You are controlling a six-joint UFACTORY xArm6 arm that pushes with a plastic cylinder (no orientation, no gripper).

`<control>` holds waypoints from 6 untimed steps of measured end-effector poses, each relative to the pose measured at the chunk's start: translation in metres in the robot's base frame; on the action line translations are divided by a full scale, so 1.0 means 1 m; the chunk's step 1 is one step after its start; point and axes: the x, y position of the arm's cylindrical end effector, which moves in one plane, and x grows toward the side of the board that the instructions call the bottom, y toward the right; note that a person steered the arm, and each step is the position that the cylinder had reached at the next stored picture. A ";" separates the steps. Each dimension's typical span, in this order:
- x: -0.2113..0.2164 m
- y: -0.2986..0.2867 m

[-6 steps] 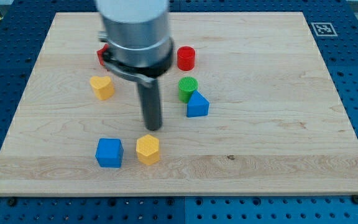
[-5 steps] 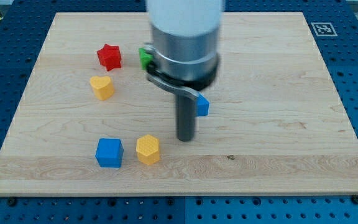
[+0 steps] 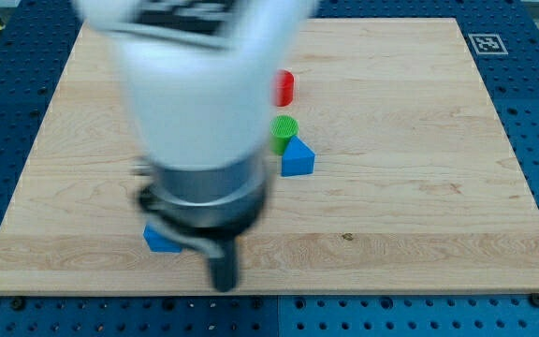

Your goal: Slide the blue cube up and a bit right

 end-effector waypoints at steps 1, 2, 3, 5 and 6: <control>-0.001 -0.045; -0.008 -0.058; -0.036 -0.056; -0.061 -0.055; -0.042 -0.036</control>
